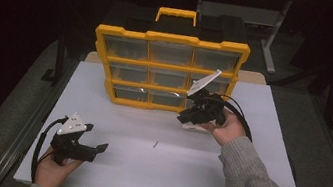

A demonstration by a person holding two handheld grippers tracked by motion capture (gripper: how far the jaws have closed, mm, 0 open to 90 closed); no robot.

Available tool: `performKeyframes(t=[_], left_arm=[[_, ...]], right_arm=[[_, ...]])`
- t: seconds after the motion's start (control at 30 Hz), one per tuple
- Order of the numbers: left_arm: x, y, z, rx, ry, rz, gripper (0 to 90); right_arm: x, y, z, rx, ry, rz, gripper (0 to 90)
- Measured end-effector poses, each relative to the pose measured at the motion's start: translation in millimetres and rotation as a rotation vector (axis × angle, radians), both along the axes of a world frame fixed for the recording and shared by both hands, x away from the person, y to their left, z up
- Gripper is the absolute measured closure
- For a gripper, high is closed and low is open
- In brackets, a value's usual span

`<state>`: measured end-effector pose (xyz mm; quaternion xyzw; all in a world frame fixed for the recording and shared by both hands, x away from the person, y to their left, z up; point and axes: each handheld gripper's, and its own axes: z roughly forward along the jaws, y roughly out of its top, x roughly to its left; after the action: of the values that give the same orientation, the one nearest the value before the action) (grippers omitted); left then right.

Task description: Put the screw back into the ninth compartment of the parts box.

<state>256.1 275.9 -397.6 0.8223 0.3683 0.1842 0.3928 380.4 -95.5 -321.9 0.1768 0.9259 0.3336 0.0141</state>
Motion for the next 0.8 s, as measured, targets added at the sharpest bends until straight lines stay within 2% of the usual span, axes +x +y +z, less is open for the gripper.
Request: performKeyframes(t=[0.13,0.23,0.37,0.63,0.8], left_arm=[[-0.1,0.1,0.4,-0.001,-0.001,0.001,14.7],[-0.5,-0.7,-0.2,-0.015,0.0,0.009,14.7],[-0.5,-0.8,-0.1,-0.016,-0.002,0.009,14.7],[-0.4,0.0,0.3,-0.002,-0.002,0.002,14.7],[-0.2,0.0,0.3,-0.001,-0.004,-0.001,14.7]], right_arm=[[-3.5,5.3,-5.8,0.003,0.008,0.011,72.4],[-7.2,9.5,-12.9,-0.001,0.035,0.007,71.5],[-8.5,13.3,-20.5,-0.002,0.026,0.021,70.7],[-13.8,27.2,-41.2,-0.02,0.049,0.05,69.5],[-13.6,31.3,-49.6,-0.021,0.047,0.059,69.2]])
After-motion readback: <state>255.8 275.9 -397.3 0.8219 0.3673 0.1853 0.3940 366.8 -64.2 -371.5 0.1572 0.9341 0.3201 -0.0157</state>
